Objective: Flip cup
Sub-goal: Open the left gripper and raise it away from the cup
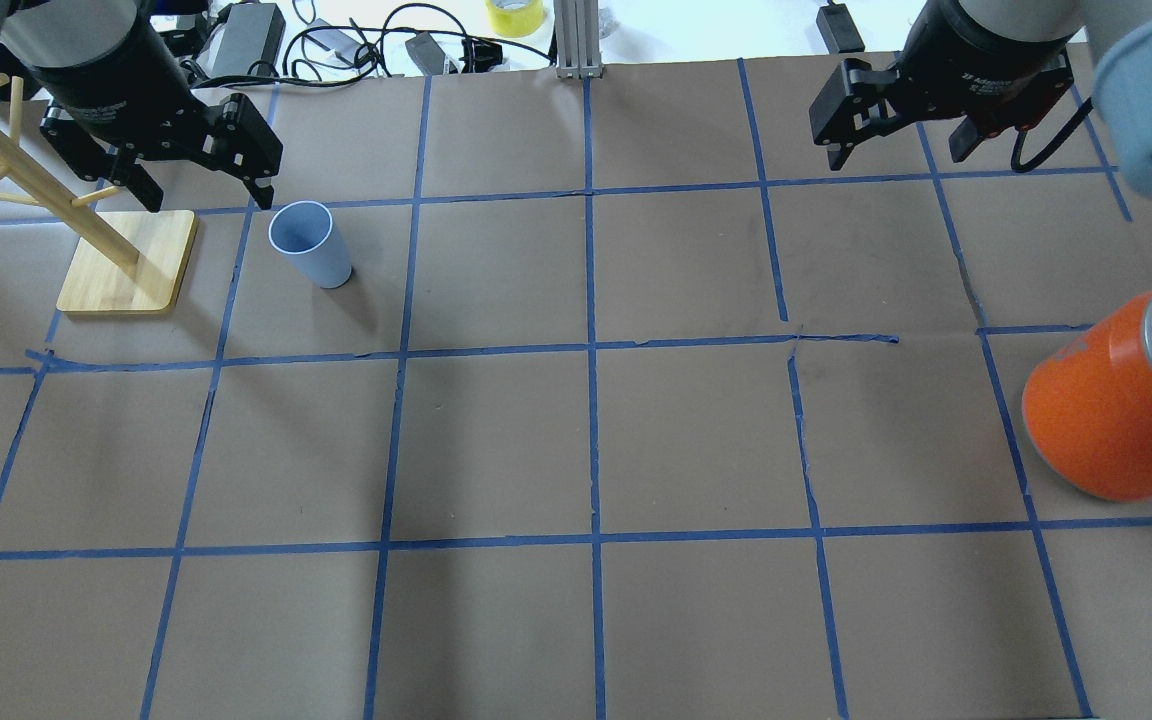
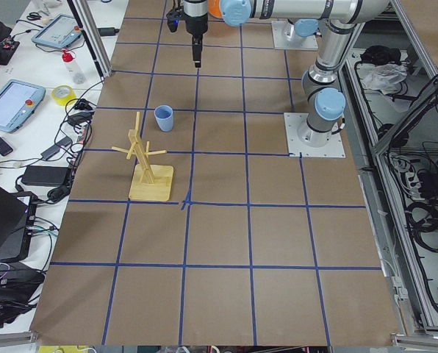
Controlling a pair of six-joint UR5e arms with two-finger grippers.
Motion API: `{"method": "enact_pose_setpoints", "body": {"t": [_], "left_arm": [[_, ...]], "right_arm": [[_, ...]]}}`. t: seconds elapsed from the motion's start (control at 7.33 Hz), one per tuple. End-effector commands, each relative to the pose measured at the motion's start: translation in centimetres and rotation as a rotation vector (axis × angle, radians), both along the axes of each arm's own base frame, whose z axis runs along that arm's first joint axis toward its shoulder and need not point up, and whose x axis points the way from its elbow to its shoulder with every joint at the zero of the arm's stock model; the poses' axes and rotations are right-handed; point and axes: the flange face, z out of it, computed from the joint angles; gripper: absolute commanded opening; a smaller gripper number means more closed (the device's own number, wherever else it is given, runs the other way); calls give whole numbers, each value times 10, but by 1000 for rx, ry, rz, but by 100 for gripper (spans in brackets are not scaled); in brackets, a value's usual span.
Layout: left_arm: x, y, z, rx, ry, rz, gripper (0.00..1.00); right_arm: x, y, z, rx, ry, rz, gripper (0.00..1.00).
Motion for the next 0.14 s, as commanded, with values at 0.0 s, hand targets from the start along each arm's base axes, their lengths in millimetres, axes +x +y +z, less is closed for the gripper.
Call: {"method": "enact_pose_setpoints", "body": {"t": [0.0], "left_arm": [[0, 8, 0, 4, -3, -3, 100]], "right_arm": [[-2, -2, 2, -20, 9, -4, 100]]}}
